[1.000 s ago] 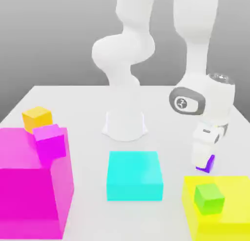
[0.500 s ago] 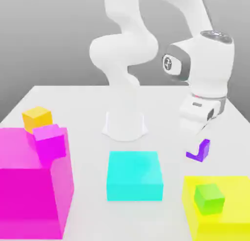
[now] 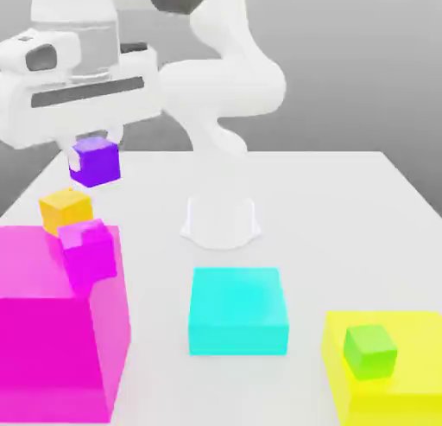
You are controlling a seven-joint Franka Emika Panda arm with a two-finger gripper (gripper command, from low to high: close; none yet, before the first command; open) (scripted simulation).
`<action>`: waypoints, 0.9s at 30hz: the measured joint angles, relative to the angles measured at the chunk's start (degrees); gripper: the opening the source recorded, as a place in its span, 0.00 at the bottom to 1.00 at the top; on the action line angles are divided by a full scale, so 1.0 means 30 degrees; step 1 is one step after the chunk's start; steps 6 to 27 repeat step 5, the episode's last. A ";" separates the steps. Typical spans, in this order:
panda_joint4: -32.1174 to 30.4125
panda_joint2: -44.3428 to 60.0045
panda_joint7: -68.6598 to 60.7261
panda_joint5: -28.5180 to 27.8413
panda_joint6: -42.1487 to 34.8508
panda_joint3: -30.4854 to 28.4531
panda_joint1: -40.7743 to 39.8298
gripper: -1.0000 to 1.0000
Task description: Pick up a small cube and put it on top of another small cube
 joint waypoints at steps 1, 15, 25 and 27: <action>-0.0391 0.0250 -0.0163 -0.0102 0.0643 -0.0283 -0.0101 0.00; -0.1077 0.0702 -0.0318 -0.0215 0.1777 -0.0653 -0.0183 1.00; -0.1077 0.0702 -0.0318 -0.0215 0.1777 -0.0653 -0.0183 1.00; -0.1077 0.0702 -0.0318 -0.0215 0.1777 -0.0653 -0.0183 1.00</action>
